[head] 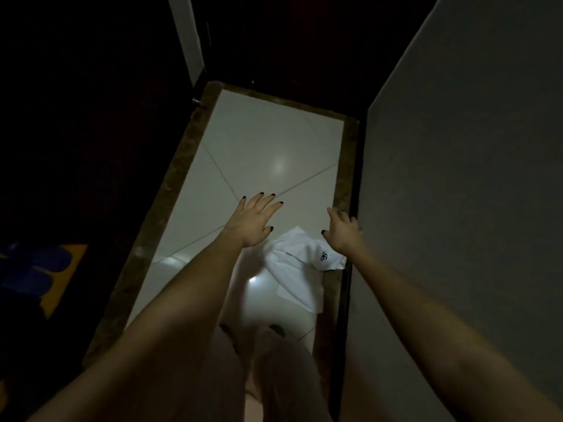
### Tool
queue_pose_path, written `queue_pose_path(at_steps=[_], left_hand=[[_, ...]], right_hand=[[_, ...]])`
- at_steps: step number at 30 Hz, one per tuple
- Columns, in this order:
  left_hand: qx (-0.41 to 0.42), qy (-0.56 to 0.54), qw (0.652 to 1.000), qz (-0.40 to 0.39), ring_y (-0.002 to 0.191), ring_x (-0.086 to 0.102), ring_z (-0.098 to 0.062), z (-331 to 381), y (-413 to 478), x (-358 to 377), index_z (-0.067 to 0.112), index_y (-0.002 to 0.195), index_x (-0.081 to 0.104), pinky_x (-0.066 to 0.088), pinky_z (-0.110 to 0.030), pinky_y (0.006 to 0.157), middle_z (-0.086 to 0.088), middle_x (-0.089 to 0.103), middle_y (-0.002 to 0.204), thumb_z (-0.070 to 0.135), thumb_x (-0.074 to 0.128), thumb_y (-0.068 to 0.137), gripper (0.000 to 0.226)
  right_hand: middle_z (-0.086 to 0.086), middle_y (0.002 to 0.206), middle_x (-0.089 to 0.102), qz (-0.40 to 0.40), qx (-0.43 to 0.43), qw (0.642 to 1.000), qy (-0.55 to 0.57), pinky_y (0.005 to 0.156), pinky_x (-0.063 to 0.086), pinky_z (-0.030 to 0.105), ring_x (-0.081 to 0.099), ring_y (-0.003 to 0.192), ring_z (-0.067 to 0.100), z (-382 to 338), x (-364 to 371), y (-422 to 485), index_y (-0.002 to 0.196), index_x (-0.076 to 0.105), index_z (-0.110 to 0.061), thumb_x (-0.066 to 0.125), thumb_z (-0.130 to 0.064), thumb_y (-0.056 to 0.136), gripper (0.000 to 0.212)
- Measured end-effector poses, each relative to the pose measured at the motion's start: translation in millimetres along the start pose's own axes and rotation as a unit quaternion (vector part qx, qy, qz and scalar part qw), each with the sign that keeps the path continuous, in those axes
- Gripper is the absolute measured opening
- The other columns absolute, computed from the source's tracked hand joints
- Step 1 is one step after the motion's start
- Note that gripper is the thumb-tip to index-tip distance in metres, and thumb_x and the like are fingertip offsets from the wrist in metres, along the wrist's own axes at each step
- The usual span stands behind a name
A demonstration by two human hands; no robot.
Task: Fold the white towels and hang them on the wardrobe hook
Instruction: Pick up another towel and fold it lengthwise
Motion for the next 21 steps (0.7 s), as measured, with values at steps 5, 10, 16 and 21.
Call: queue_pose_path(at_steps=[5,10,16,21], left_hand=[[0.029,0.028,0.999,0.001,0.147,0.004,-0.023,-20.5,70.0,115.4,0.027,0.152,0.010,0.006,-0.050,0.117,0.000,0.005,0.161,0.031,0.048,0.096,0.067],[0.050,0.012,0.998,0.027,0.145,0.013,-0.025,-52.4,135.8,233.9,0.025,0.151,0.016,0.012,-0.048,0.117,-0.004,0.014,0.159,0.025,0.048,0.097,0.064],[0.124,0.014,0.990,0.069,0.142,0.025,-0.027,-72.2,206.3,357.8,0.020,0.149,0.028,0.020,-0.041,0.115,-0.007,0.028,0.155,0.029,0.049,0.098,0.056],[0.167,0.052,0.984,0.043,0.143,0.020,-0.029,-55.8,259.6,445.7,0.026,0.150,0.023,0.019,-0.043,0.116,-0.002,0.022,0.158,0.040,0.042,0.098,0.056]], right_hand=[[0.014,0.156,0.026,0.020,0.001,0.998,0.065,0.113,0.026,0.054,0.023,0.141,0.041,41.6,104.6,84.1,0.155,0.015,-0.022,0.050,-0.032,0.098,0.067],[0.014,0.154,0.031,0.016,0.006,0.995,0.095,0.111,0.030,0.051,0.028,0.139,0.040,70.0,226.2,168.9,0.154,0.020,-0.022,0.053,-0.032,0.097,0.067],[0.016,0.140,0.048,0.059,-0.011,0.990,0.124,0.106,0.036,0.046,0.042,0.129,0.038,103.2,360.9,250.1,0.149,0.035,-0.019,0.049,-0.035,0.099,0.055],[0.012,0.149,0.039,0.142,-0.048,0.982,0.115,0.114,0.026,0.048,0.031,0.139,0.035,126.5,429.9,292.6,0.147,0.036,-0.019,0.050,-0.047,0.095,0.061]])
Point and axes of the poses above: each hand's wrist, its own y-axis towards the middle knuckle, its own x-axis out of the palm, z = x × y, the point moved 3 cm from there along y, towards the middle knuckle
